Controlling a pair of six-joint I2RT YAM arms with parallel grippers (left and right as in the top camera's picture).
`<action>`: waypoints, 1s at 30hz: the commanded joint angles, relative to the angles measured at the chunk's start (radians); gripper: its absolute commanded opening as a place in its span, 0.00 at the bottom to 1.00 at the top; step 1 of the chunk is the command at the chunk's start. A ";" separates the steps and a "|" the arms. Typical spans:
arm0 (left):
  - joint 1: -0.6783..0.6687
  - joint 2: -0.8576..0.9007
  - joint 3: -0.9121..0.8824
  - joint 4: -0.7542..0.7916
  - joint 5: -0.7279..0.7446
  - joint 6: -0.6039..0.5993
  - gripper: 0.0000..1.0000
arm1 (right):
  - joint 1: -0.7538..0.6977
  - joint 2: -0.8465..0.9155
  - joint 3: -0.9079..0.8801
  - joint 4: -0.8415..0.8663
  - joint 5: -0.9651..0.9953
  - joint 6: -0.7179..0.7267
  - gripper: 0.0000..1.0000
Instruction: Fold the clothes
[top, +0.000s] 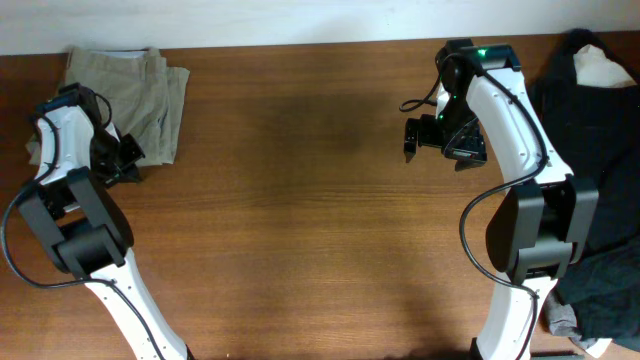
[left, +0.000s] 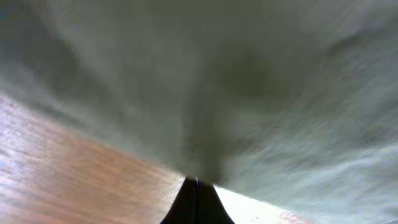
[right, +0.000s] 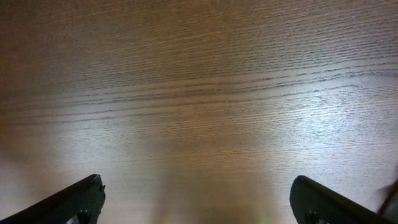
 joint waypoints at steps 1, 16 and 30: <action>-0.018 0.017 -0.003 0.043 0.029 -0.058 0.00 | -0.004 -0.018 0.009 0.000 -0.002 -0.007 0.99; -0.031 0.067 -0.003 0.264 0.048 -0.088 0.00 | -0.004 -0.018 0.009 -0.012 -0.002 -0.010 0.99; -0.010 0.067 0.006 0.264 0.016 -0.032 0.42 | -0.004 -0.019 0.010 -0.017 -0.002 -0.002 0.99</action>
